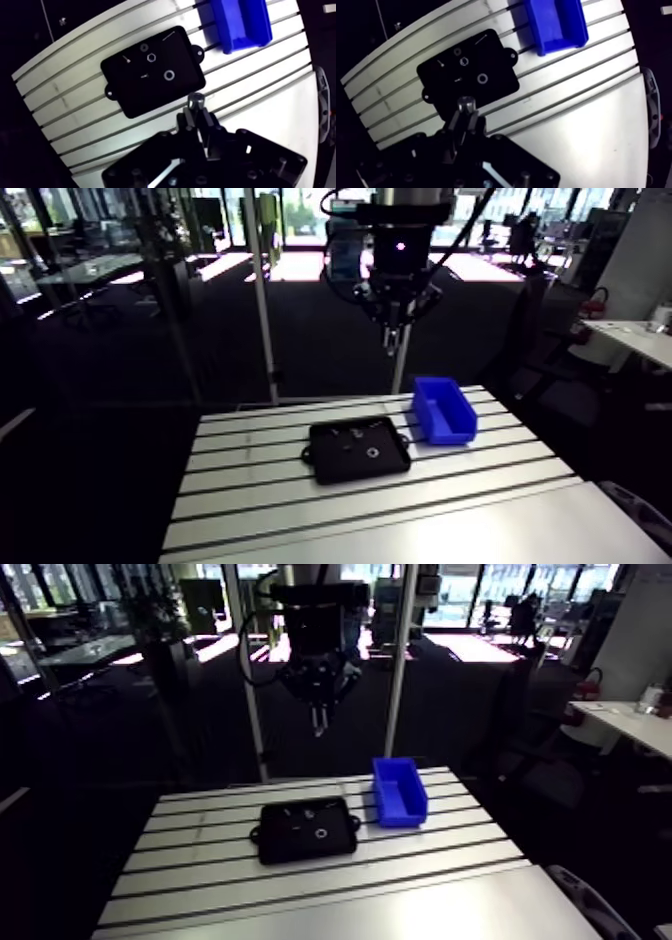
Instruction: Pick up the M10 bolt from the tray and put it into the blue bin.
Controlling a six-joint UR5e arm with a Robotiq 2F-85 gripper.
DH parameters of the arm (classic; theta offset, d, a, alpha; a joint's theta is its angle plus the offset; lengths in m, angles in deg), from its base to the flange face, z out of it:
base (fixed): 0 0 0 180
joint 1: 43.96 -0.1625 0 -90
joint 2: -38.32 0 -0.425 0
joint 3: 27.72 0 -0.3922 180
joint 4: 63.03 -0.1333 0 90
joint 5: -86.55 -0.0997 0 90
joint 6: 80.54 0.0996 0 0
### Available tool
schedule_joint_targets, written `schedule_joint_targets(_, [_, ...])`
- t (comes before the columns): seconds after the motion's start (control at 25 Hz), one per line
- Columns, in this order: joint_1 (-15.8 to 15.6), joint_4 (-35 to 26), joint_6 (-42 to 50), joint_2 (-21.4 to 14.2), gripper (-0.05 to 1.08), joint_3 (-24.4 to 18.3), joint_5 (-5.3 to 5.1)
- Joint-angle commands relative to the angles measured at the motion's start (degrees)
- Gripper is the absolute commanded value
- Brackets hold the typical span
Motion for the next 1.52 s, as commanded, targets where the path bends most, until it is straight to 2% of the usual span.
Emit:
schedule_joint_targets(0.04, [2.17, -0.75, -9.31, -0.44, 1.02, -2.01, -0.07])
schedule_joint_targets(0.36, [3.22, -2.68, -13.88, 0.97, 1.02, -4.82, -0.07])
schedule_joint_targets(0.52, [3.14, -4.7, -14.68, 2.82, 1.02, -7.2, 0.02])
schedule_joint_targets(0.6, [3.4, -5.05, -17.66, 3.17, 1.02, -7.81, -0.42])
schedule_joint_targets(0.8, [5.33, -4.61, -25.66, 3.43, 1.02, -8.25, -0.68])
schedule_joint_targets(0.92, [5.86, -4.61, -26.98, 5.37, 1.03, -9.13, -0.95])
schedule_joint_targets(1.28, [6.74, -4.53, -44.21, 9.32, 1.03, -10.8, -0.68])
schedule_joint_targets(1.4, [6.83, -3.47, -52.65, 10.99, 1.03, -11.5, -0.6])
schedule_joint_targets(1.52, [8.41, -1.89, -59.86, 12.49, 1.04, -11.77, -0.6])
